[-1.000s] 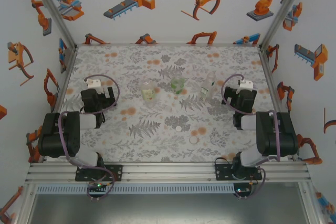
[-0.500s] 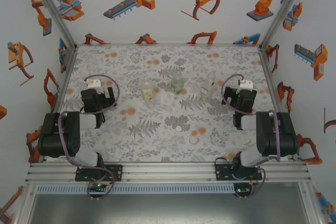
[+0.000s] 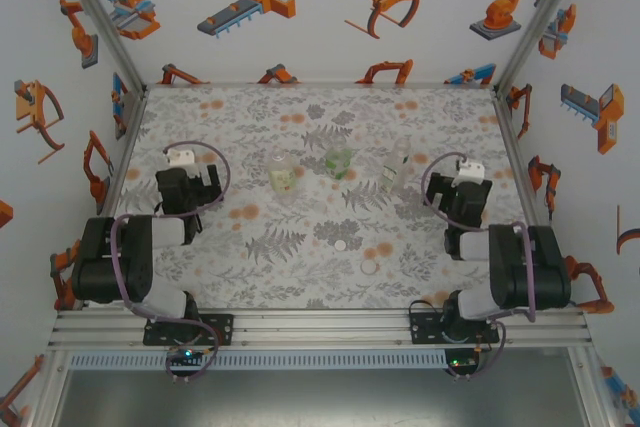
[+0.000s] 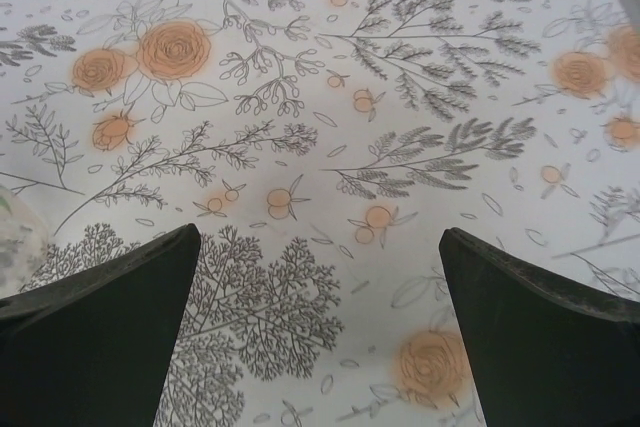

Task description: Screw on the bottle caps

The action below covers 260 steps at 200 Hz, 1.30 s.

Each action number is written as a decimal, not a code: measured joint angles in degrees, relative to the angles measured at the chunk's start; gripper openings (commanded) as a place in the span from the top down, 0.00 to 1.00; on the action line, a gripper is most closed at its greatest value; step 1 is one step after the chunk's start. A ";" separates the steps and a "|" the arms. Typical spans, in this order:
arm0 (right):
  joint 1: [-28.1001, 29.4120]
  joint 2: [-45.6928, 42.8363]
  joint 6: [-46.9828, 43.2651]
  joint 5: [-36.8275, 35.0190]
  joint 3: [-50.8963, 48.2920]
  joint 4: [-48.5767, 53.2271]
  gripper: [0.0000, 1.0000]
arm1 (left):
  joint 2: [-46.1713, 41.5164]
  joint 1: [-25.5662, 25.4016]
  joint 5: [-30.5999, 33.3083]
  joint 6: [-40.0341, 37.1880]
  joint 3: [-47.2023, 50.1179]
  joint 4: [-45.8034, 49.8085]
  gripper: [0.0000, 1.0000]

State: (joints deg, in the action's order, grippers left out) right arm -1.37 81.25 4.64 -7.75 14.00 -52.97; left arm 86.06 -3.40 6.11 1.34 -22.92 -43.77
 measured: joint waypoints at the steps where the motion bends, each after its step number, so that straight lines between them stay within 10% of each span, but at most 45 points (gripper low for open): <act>1: 0.00 -0.50 0.00 -0.07 -0.11 0.15 0.02 | -0.07 -0.09 0.09 -0.07 0.00 0.04 0.03; 132: 0.11 -35.80 13.94 4.13 15.15 53.55 0.26 | -30.27 -5.99 14.82 13.29 -10.54 40.81 0.03; 206: 3.72 -36.28 17.94 14.29 21.90 74.47 0.31 | -41.20 -5.95 2.62 18.69 -22.93 64.04 0.03; 260: 4.35 -36.28 13.79 24.37 19.12 63.41 0.31 | -44.81 -5.95 -9.88 11.17 -26.10 69.88 0.03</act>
State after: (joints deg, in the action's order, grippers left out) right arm 2.98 44.97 18.44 16.62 33.12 10.44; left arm 41.25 -9.34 -3.77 12.51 -49.01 26.11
